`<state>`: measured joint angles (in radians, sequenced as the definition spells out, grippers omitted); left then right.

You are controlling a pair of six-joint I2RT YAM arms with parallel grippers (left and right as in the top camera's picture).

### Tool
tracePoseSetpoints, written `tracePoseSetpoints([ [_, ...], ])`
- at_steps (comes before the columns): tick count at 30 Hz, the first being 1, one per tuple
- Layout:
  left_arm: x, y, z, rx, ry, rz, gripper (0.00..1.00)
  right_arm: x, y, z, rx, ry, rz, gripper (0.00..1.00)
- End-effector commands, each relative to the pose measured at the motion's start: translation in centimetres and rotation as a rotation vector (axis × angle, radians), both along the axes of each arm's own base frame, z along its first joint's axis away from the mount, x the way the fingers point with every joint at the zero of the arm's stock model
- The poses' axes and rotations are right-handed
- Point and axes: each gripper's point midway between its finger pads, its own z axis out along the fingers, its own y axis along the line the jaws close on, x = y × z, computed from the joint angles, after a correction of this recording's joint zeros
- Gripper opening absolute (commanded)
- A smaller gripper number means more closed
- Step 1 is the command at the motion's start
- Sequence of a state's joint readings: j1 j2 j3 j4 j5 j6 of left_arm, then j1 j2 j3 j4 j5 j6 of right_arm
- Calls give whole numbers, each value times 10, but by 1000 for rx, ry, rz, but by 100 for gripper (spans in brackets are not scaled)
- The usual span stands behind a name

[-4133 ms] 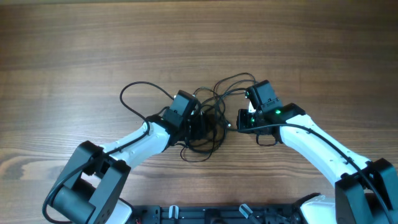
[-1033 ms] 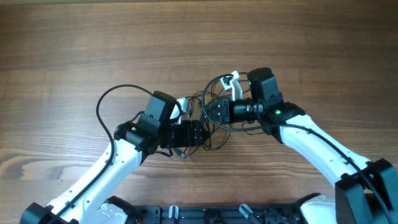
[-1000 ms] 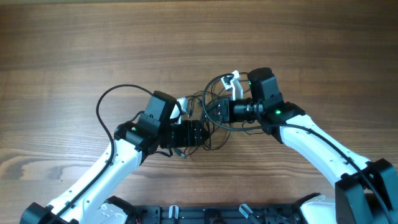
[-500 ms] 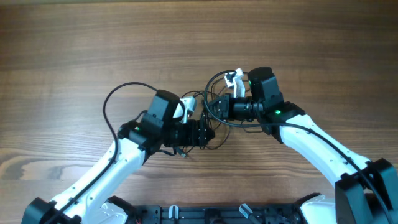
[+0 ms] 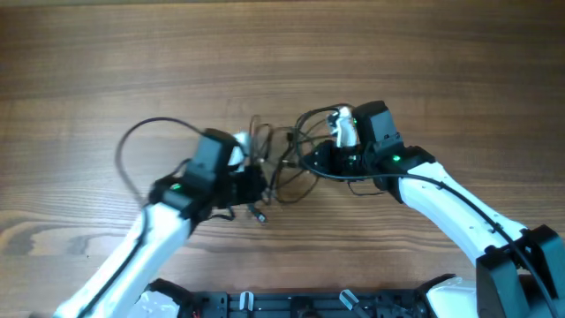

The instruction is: Untangle cables

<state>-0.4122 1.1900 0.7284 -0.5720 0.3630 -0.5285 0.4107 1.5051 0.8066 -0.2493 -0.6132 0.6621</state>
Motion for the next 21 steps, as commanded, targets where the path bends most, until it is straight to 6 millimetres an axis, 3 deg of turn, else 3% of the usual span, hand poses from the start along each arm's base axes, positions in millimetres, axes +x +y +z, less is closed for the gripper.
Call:
tracePoseSetpoints([
  [1,1,14,51,-156,-98,45,6,12,-13,-6,-84,-57,-47,26],
  [5,-1,14,87,-250,-212,30,6,-3,-7,-8,-66,-18,12,29],
  [8,-2,15,99,-264,-260,25,6,-23,5,-10,-55,38,64,46],
  [10,-3,15,100,-265,-265,25,6,-32,9,-12,-50,107,41,50],
  [15,-3,15,100,-265,-265,25,6,-36,20,-7,-23,115,45,45],
  [18,-2,15,100,-264,-264,25,6,-27,29,1,26,117,-3,31],
  [21,-2,15,100,-264,-265,25,9,-35,42,4,42,130,11,31],
])
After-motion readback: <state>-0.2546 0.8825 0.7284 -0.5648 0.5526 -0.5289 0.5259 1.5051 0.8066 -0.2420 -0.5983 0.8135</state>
